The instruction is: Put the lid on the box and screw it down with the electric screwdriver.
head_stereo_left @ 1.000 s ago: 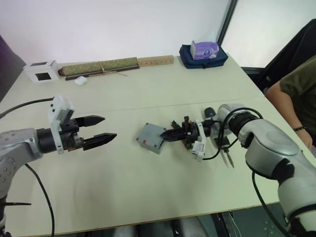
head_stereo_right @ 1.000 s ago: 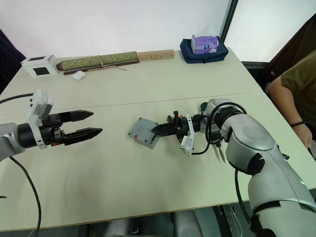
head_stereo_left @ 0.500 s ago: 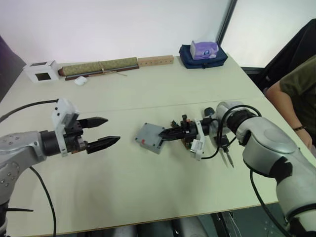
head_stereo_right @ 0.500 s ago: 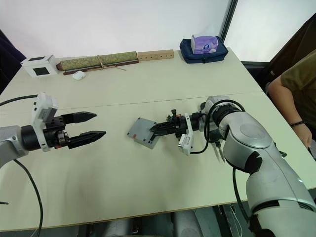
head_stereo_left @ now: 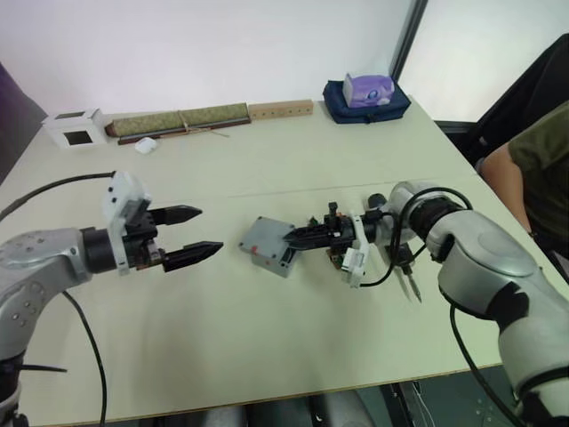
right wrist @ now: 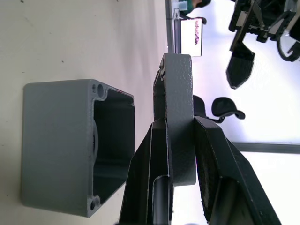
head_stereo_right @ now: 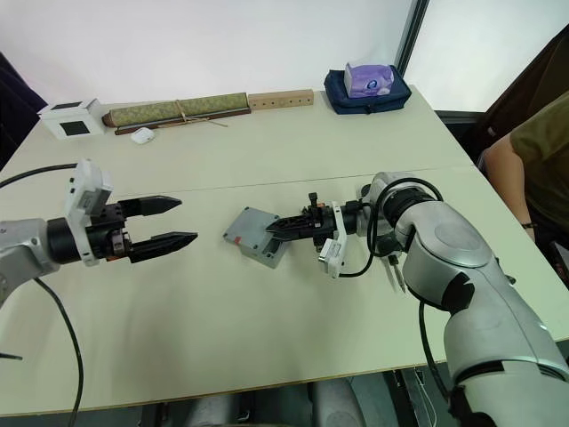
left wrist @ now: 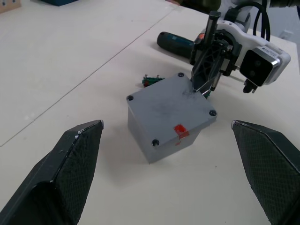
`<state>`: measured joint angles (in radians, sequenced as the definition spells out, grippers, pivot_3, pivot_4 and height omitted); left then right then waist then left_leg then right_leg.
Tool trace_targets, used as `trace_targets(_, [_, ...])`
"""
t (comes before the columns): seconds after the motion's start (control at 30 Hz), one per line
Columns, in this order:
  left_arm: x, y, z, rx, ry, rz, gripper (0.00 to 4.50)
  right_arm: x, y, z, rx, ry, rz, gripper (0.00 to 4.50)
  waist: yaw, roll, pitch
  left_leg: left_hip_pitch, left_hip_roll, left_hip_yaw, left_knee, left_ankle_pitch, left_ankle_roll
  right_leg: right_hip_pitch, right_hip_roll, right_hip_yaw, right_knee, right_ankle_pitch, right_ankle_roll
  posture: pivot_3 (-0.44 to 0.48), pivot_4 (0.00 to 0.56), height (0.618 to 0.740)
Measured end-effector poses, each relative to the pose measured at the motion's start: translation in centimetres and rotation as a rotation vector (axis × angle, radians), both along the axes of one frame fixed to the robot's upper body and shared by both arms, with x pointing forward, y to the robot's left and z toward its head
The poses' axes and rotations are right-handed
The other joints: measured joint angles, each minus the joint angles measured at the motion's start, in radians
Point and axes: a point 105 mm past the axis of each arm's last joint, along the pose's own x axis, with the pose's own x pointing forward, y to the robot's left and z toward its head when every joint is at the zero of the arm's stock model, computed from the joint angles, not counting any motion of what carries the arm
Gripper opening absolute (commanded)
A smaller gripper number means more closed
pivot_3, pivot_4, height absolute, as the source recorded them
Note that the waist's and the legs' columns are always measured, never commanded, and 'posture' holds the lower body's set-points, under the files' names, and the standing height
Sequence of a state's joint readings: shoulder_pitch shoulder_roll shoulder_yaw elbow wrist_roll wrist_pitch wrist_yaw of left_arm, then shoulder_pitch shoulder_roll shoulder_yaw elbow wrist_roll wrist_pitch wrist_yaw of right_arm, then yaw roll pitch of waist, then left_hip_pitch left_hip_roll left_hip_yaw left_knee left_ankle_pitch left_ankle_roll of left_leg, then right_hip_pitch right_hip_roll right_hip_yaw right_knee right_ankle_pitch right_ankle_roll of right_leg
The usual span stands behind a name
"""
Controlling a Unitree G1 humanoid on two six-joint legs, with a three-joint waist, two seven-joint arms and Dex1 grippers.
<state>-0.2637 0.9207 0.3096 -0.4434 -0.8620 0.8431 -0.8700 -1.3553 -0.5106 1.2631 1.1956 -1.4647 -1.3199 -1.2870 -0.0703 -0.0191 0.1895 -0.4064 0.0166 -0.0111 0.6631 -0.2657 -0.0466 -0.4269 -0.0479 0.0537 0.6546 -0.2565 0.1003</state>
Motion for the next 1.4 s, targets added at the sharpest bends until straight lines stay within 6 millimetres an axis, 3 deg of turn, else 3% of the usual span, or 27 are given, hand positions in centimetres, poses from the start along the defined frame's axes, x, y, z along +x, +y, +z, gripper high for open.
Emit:
trace_targets(0.63, [0.3,0.1,-0.3,0.009,0.017,-0.017,4.49,0.0,-0.2,-0.8,-0.02,0.055,-0.056,0.19,-0.001,0.0,0.0,0.0,0.0,0.0,0.0,0.0,0.0,0.0,0.0,0.0,0.0,0.0,0.0,0.0,0.15,0.74])
trace_targets(0.83, [-0.1,0.8,-0.8,0.058,0.018,-0.023,4.49,-0.1,-0.7,2.6,0.122,0.162,-0.094,0.19,0.0,0.0,0.0,0.0,0.0,0.0,0.0,0.0,0.0,0.0,0.0,0.0,0.0,0.0,0.0,0.0,0.15,0.74])
trace_targets(1.1, [0.2,1.3,1.1,0.069,-0.064,-0.042,4.49,-2.5,-0.7,7.4,0.297,0.251,-0.006,0.19,0.002,0.001,0.001,-0.001,0.001,-0.002,0.0,0.0,0.001,0.0,-0.001,-0.001,0.0,0.0,0.0,0.0,0.15,0.74])
trace_targets(1.13, [0.3,1.4,1.5,0.064,-0.079,-0.04,4.49,-2.7,-0.4,8.2,0.336,0.288,-0.036,0.19,0.002,0.001,0.001,0.0,0.003,-0.005,0.001,-0.001,0.002,0.001,-0.001,-0.001,-0.001,0.0,0.0,0.0,0.15,0.74])
trace_targets(1.27, [0.7,1.2,2.7,0.04,-0.114,-0.069,4.49,-2.0,1.0,10.4,0.41,0.871,-0.243,0.19,0.003,0.003,0.002,0.0,0.007,-0.007,0.001,-0.002,0.003,0.003,-0.001,-0.003,0.0,0.0,0.0,0.0,0.15,0.74])
trace_targets(1.4, [1.1,0.4,3.6,-0.009,-0.139,-0.126,4.49,-3.3,2.1,13.8,0.397,1.391,-0.19,0.19,0.017,0.003,0.002,0.0,0.01,-0.008,0.001,-0.002,0.003,0.002,0.003,-0.005,0.0,0.001,-0.002,0.0,0.15,0.74])
